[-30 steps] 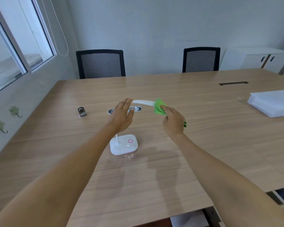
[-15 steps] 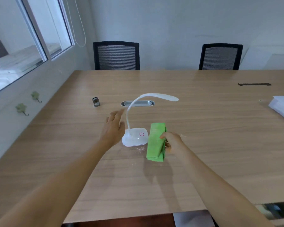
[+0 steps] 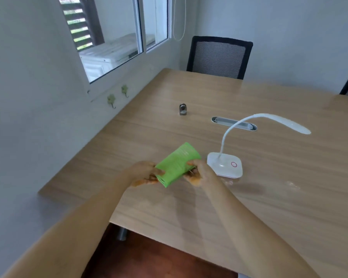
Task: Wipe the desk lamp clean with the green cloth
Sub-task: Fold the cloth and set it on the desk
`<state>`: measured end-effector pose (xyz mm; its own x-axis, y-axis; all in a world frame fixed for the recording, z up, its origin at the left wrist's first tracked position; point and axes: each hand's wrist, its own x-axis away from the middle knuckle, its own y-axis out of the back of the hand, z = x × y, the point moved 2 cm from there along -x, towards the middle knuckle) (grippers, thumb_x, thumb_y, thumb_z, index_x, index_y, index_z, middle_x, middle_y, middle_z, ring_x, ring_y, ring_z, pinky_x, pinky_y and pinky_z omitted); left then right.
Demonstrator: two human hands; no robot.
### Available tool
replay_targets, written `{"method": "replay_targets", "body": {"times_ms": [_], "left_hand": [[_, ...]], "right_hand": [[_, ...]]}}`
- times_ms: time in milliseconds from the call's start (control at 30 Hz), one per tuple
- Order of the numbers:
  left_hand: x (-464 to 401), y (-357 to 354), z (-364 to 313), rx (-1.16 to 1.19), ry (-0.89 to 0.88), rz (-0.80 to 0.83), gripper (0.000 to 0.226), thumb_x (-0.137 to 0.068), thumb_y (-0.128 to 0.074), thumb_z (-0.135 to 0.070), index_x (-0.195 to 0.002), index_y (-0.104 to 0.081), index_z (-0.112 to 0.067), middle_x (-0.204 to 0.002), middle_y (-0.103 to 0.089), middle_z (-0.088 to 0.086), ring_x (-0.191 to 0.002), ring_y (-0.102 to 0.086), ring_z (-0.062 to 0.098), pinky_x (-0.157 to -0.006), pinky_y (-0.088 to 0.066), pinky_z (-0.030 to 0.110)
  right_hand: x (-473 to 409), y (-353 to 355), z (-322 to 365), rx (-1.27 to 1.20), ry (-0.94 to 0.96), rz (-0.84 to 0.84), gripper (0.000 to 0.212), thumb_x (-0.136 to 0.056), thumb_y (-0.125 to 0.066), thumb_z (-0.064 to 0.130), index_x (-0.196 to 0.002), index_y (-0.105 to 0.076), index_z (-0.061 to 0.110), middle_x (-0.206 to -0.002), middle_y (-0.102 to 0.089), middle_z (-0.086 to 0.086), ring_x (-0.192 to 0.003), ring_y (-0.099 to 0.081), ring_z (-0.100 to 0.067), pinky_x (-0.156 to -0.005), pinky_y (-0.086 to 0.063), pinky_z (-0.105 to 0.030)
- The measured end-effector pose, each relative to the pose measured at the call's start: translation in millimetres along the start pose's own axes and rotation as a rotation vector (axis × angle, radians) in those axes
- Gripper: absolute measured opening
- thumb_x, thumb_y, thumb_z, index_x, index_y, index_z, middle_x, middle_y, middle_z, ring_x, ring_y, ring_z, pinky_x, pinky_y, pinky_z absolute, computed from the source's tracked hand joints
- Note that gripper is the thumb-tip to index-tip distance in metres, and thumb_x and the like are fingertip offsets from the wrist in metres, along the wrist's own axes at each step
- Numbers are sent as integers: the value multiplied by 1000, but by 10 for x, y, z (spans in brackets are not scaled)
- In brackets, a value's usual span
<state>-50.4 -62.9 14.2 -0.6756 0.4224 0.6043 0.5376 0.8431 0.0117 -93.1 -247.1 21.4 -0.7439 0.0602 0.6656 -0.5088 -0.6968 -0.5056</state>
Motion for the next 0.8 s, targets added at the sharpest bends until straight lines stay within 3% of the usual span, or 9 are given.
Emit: {"method": "replay_targets", "body": {"times_ms": [100, 233, 300, 433, 467, 533, 600, 733, 800], "left_hand": [[86, 359, 68, 30, 80, -61, 24, -88, -58, -4, -110, -59, -11, -99, -66, 6, -83, -64, 15, -74, -54, 24], [152, 773, 129, 43, 162, -185, 19, -85, -58, -7, -103, -60, -9, -90, -68, 6, -78, -66, 16, -56, -58, 23], [123, 917, 149, 58, 157, -262, 22, -85, -59, -7, -107, -59, -8, -89, -68, 7, -77, -65, 17, -55, -59, 23], [-60, 1127, 180, 54, 88, -435, 33, -87, -61, -5, -118, -56, 5, -99, -66, 13, -86, -65, 23, -69, -59, 29], [-114, 1164, 186, -2, 57, -495, 35, -84, -64, -5, -116, -59, 8, -101, -67, 15, -90, -66, 26, -76, -59, 35], [-178, 1204, 184, -185, -14, -638, 32, -79, -71, -10, -107, -68, 4, -101, -70, 17, -97, -68, 30, -89, -56, 41], [-190, 1175, 184, -364, -66, -729, 29, -77, -72, -17, -101, -72, -1, -100, -73, 16, -97, -69, 29, -87, -54, 38], [-267, 1115, 196, -580, -89, -745, 31, -81, -68, -23, -104, -69, -2, -107, -72, 17, -99, -66, 29, -83, -50, 33], [-294, 1143, 160, -656, -74, -741, 38, -82, -67, -24, -111, -64, 1, -114, -68, 19, -105, -63, 31, -86, -49, 34]], "right_hand": [[-135, -194, -101, 71, -22, 7, 11, -89, -47, 0, -82, -53, 7, -82, -57, -9, -73, -56, -21, -91, -44, -35], [-336, -367, -250, 262, -12, -5, 18, -88, -50, 0, -75, -55, 11, -77, -59, -8, -69, -57, -18, -88, -45, -35], [-433, -400, -321, 381, -3, -26, 19, -87, -51, -3, -74, -56, 9, -76, -60, -8, -67, -58, -17, -86, -47, -35], [-567, -453, -426, 538, 4, -54, 11, -83, -59, -6, -82, -56, 4, -73, -60, -9, -64, -58, -15, -60, -57, -27], [-598, -463, -441, 562, 13, -59, 15, -82, -61, -7, -77, -55, 5, -72, -60, -9, -64, -59, -16, -57, -58, -26], [-672, -474, -474, 608, 40, -69, 24, -79, -64, -10, -69, -51, 8, -73, -61, -11, -69, -62, -21, -72, -60, -34], [-737, -469, -494, 663, 80, -109, 28, -75, -67, -11, -64, -50, 8, -78, -62, -15, -79, -64, -27, -81, -57, -39], [-788, -437, -510, 840, 187, -182, 28, -72, -73, -4, -58, -54, 10, -64, -61, -11, -54, -60, -18, -50, -57, -27], [-754, -395, -520, 926, 253, -176, 25, -73, -72, 2, -56, -57, 12, -64, -65, -15, -53, -61, -23, -51, -56, -31]]}}
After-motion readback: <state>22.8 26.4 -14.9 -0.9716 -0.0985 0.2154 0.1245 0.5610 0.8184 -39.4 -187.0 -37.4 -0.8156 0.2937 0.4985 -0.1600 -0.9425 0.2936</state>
